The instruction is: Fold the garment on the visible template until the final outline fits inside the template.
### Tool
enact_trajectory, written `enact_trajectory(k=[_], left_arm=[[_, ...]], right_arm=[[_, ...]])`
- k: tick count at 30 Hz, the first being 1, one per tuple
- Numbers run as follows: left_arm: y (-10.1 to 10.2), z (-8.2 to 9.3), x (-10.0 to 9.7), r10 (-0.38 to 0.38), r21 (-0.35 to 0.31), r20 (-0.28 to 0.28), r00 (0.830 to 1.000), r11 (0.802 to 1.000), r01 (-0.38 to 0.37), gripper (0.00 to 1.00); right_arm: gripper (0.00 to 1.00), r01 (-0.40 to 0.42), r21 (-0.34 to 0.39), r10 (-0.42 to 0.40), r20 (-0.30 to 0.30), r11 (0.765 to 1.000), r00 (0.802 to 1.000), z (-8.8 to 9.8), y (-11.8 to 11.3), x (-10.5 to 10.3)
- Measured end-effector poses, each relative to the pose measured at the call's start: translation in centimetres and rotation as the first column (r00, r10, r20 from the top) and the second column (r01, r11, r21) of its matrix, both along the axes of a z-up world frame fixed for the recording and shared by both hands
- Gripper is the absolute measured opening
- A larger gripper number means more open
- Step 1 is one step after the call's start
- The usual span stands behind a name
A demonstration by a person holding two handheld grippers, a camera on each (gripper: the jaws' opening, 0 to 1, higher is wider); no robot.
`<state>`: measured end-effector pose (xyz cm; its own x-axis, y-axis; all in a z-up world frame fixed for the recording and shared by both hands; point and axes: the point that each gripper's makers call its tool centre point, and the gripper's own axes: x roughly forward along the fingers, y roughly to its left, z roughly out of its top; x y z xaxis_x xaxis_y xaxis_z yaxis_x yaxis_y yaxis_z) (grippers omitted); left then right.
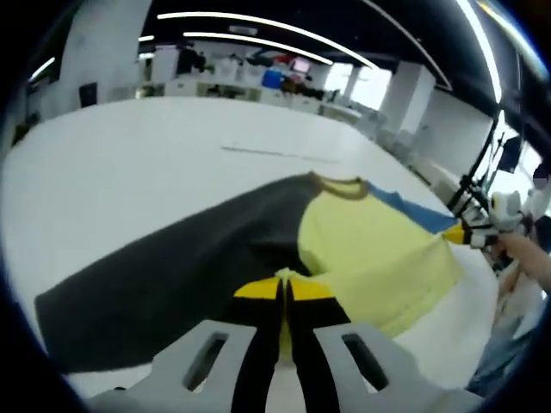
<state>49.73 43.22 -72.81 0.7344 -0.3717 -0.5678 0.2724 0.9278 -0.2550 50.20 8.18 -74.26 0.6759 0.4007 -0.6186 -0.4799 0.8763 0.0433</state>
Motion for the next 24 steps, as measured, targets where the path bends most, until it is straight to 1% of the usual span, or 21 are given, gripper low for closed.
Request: enact_trajectory(k=[3, 8, 11, 15, 18, 24], left_arm=[[0.0, -0.7, 0.1, -0.016, 0.044, -0.008, 1.000, 0.999, 0.016, 0.00], [0.1, -1.3, 0.2, -0.011, 0.030, -0.019, 1.000, 0.999, 0.011, 0.00], [0.2, -1.6, 0.2, -0.016, 0.038, -0.013, 1.000, 0.999, 0.017, 0.00], [0.2, -2.5, 0.2, -0.011, 0.045, -0.032, 0.999, 0.999, 0.013, 0.00], [0.1, -2.7, 0.2, -0.009, 0.044, -0.034, 0.999, 0.999, 0.010, 0.00], [0.1, -2.8, 0.3, -0.011, 0.036, -0.035, 0.999, 0.999, 0.012, 0.00]], right_arm=[[0.02, 0.001, -0.013, -0.001, -0.007, 1.000, 1.000, -0.5, 0.1, 0.2], [0.02, 0.000, -0.021, 0.000, -0.019, 1.000, 1.000, -1.2, -0.1, 0.2], [0.02, 0.004, -0.017, -0.004, -0.028, 1.000, 1.000, -1.6, -0.3, 0.0], [0.02, 0.011, -0.007, -0.011, -0.025, 1.000, 1.000, -1.7, -0.3, 0.0], [0.02, 0.019, 0.012, -0.019, -0.029, 1.000, 0.999, -1.7, -0.4, 0.0], [0.02, 0.022, 0.016, -0.022, -0.028, 1.000, 0.999, -1.7, -0.3, 0.0]])
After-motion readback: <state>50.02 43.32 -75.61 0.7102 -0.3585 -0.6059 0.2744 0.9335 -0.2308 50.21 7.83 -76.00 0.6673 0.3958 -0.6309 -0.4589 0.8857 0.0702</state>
